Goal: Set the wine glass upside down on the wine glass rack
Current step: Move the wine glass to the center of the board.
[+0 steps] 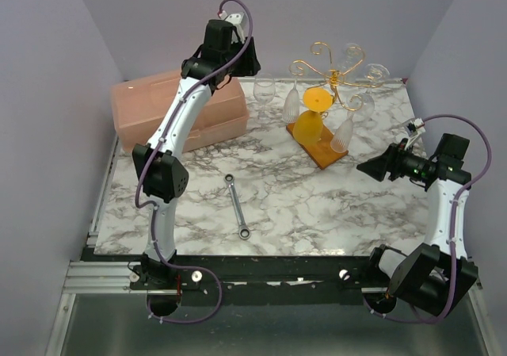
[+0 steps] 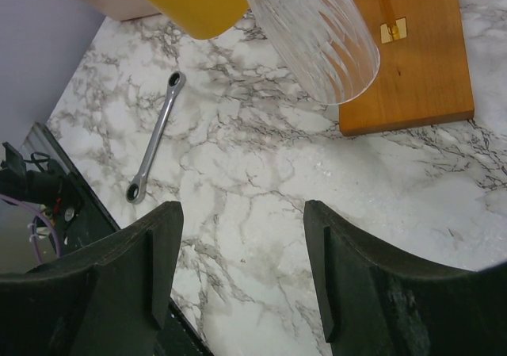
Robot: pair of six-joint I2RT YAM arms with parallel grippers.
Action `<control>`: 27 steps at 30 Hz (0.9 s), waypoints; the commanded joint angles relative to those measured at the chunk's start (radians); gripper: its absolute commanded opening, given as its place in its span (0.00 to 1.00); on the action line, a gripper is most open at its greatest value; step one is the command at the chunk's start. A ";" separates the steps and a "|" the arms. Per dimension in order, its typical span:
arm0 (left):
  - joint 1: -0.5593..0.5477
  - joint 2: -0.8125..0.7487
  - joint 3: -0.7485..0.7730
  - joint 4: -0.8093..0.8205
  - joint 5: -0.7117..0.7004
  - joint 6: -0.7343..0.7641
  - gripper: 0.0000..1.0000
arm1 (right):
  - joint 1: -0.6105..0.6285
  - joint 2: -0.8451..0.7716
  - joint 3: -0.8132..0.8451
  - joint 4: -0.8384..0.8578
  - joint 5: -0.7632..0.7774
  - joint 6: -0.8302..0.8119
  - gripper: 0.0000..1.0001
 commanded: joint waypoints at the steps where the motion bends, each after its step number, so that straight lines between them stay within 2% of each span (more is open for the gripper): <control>1: -0.007 0.060 0.080 -0.073 -0.007 0.087 0.52 | -0.002 0.016 0.002 0.001 -0.004 -0.016 0.69; 12: -0.028 0.142 0.098 0.014 -0.041 0.106 0.49 | -0.002 0.007 0.000 -0.001 -0.002 -0.022 0.69; 27: -0.045 0.203 0.125 -0.013 -0.073 0.081 0.41 | -0.002 -0.008 0.000 -0.007 -0.007 -0.028 0.69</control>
